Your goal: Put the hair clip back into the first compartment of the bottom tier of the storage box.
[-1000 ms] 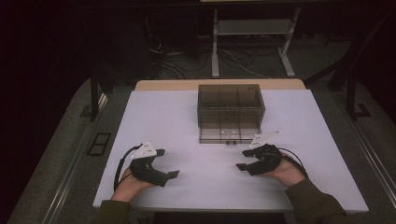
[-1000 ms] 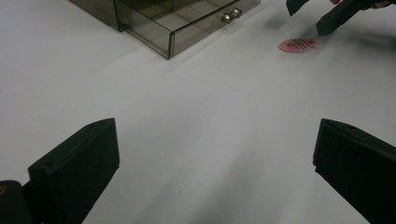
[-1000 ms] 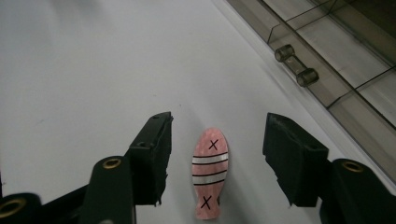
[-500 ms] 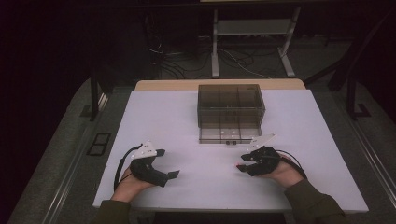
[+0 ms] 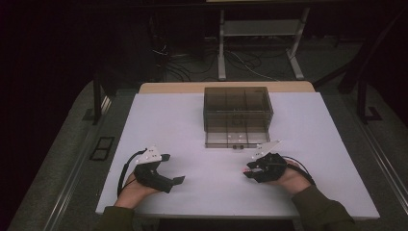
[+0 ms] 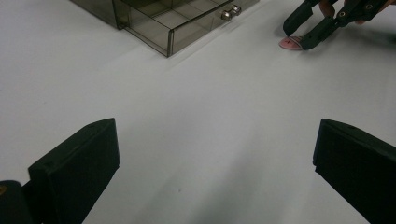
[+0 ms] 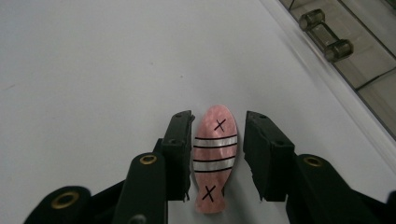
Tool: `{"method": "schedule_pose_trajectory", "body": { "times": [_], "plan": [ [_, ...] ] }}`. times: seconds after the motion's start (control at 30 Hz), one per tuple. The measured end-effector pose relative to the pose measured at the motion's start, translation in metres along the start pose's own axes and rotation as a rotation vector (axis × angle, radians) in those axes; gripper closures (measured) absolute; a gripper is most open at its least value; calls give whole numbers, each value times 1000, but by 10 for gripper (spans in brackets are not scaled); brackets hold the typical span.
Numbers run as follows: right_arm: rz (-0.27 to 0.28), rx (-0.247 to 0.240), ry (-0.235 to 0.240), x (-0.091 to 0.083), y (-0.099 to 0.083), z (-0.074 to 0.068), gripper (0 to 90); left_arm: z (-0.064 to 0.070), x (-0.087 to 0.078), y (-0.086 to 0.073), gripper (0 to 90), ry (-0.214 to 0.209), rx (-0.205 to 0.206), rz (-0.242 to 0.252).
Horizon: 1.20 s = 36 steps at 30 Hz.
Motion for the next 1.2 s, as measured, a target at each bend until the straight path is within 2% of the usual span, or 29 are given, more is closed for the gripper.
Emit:
{"method": "schedule_pose_trajectory", "body": {
  "times": [0.63,1.0,1.2],
  "plan": [
    [-9,-36,4,1,-1,-2,658,0,0,0,0,0,2,-2],
    [-4,-24,15,1,-2,-1,670,0,0,0,0,0,3,1],
    [17,1,25,-3,1,0,671,0,0,0,0,-1,1,2]
  ]
}}
Point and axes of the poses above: each handheld gripper's, and its own axes: x roughly forward along the jaws, y roughly out of its top, z roughly to its right, the point moved 6 cm from there along x, roughly forward along the jaws, and after that the axes turned 13 degrees about z, right-handed, at the moved point
